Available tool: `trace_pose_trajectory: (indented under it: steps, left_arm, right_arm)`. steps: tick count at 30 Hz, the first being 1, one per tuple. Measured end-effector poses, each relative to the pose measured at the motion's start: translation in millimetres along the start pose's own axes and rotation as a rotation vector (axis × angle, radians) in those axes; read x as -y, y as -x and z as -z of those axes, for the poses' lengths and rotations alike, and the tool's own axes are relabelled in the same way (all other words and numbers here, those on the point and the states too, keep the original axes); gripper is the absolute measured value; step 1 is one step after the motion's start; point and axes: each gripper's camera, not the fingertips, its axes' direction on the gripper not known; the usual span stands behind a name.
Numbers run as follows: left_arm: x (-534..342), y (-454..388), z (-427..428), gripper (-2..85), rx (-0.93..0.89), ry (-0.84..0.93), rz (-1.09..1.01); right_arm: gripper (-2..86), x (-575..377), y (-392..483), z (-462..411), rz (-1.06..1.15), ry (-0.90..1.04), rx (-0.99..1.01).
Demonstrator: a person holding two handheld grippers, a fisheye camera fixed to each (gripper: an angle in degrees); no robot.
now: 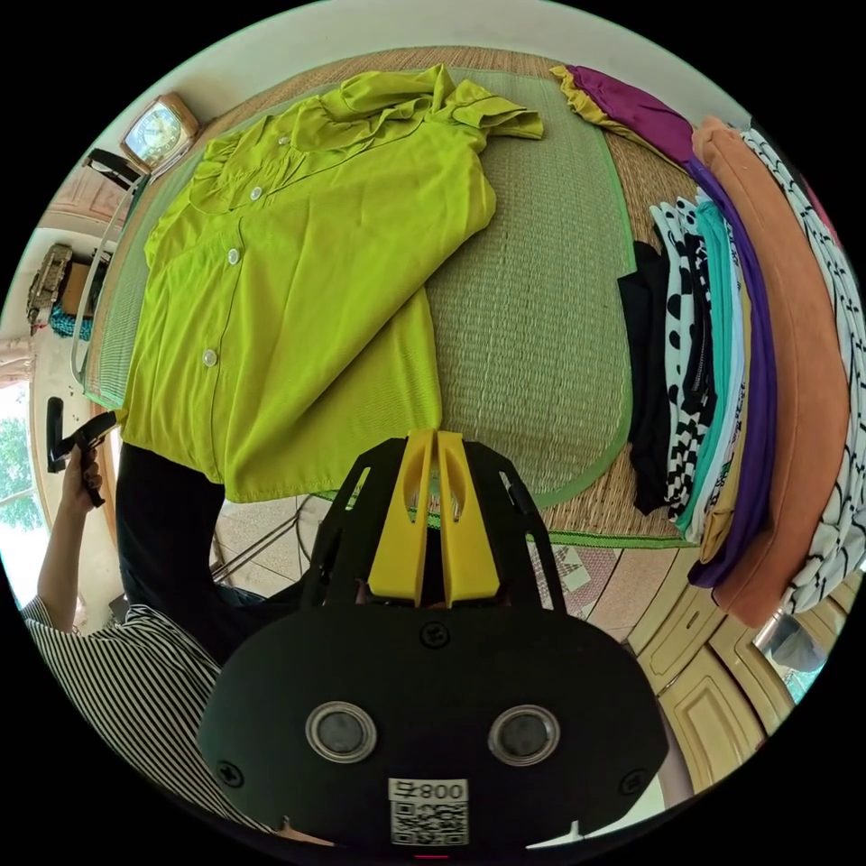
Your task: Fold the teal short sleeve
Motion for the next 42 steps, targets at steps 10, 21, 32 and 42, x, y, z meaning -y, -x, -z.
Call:
trace_pose_trajectory:
  steps: [10,21,32,42]
  left_arm:
    - [-32,17,50,1.1,-0.128,-0.109,-0.088]
    - [-88,70,53,1.4,-0.153,-0.149,-0.063]
    - [-99,127,38,5.7,-0.124,-0.201,0.016]
    - [3,103,0,6.7,-0.137,-0.176,-0.087]
  right_arm:
    - [-0.3,-57,-32,77,-0.009,-0.15,0.205]
    - [0.1,-146,-57,78,-0.096,-0.202,0.286]
    - [0.5,-156,-66,60,-0.204,-0.152,0.272]
    - [5.8,-27,16,135,0.12,-0.298,0.104]
